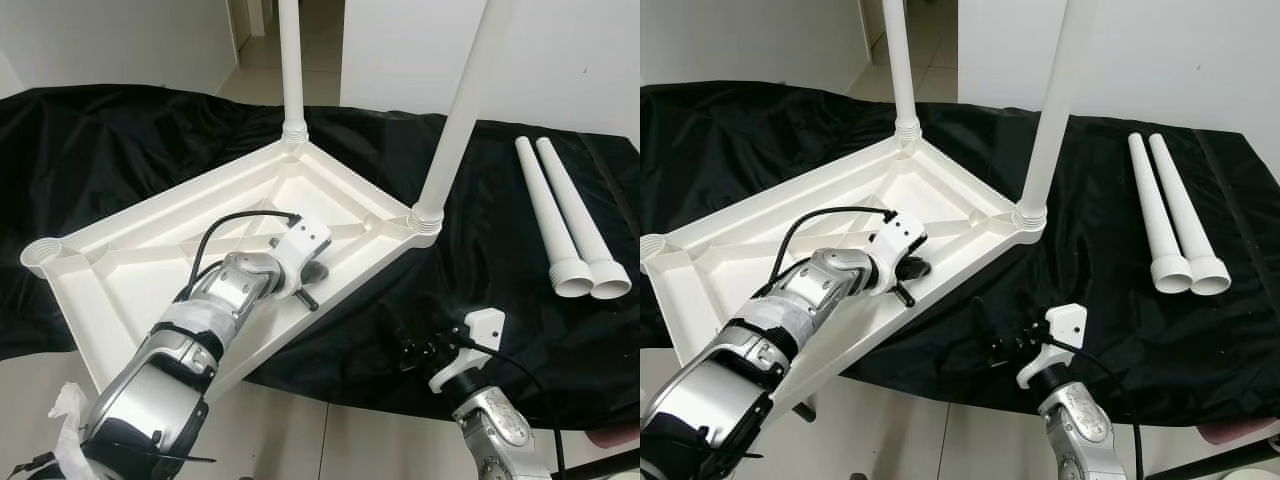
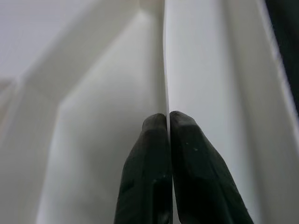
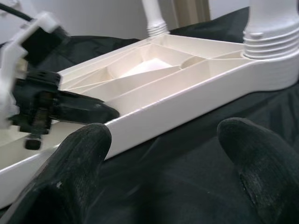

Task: Building children table

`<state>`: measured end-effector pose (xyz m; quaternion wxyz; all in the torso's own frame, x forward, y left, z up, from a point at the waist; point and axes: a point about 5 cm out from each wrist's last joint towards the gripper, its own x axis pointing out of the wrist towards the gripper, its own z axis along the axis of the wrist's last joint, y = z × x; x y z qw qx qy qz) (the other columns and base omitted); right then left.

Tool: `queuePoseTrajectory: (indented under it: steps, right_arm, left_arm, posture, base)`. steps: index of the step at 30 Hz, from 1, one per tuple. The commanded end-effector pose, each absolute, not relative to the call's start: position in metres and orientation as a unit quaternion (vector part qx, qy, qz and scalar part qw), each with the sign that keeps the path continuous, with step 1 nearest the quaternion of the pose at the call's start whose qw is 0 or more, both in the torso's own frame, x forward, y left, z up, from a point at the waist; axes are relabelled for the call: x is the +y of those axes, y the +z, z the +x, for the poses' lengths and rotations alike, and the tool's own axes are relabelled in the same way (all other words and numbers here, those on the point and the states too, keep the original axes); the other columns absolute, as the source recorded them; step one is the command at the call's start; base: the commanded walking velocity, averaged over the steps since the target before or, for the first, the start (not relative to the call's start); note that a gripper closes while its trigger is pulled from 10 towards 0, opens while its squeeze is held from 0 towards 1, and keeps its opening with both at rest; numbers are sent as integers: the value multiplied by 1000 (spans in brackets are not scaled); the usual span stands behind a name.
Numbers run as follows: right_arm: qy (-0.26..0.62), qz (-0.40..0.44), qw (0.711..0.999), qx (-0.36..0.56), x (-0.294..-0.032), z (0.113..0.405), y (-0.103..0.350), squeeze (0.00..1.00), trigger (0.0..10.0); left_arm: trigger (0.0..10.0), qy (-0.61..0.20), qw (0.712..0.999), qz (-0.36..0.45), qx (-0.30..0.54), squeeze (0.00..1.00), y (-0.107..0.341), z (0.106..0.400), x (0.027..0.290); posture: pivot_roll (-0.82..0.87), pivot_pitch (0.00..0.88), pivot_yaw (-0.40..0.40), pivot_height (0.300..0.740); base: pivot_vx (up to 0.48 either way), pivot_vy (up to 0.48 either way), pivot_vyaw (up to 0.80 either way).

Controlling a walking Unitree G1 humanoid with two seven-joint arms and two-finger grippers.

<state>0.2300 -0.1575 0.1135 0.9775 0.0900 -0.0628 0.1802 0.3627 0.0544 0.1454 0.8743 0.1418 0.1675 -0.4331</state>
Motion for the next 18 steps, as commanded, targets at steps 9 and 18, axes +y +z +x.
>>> queuePoseTrajectory:
  steps: [9,18]
  right_arm:
    - [146,96,981,-86,-155,243,120,0,10000]
    - [101,93,984,-118,-160,264,134,0,10000]
  left_arm:
    - [10000,-428,900,70,42,318,196,373,55]
    - [10000,-417,909,-17,-15,0,216,367,77]
  posture:
    - [-68,75,26,740]
    - [-67,94,2,740]
  base:
    - [0,0,0]
    - [0,0,0]
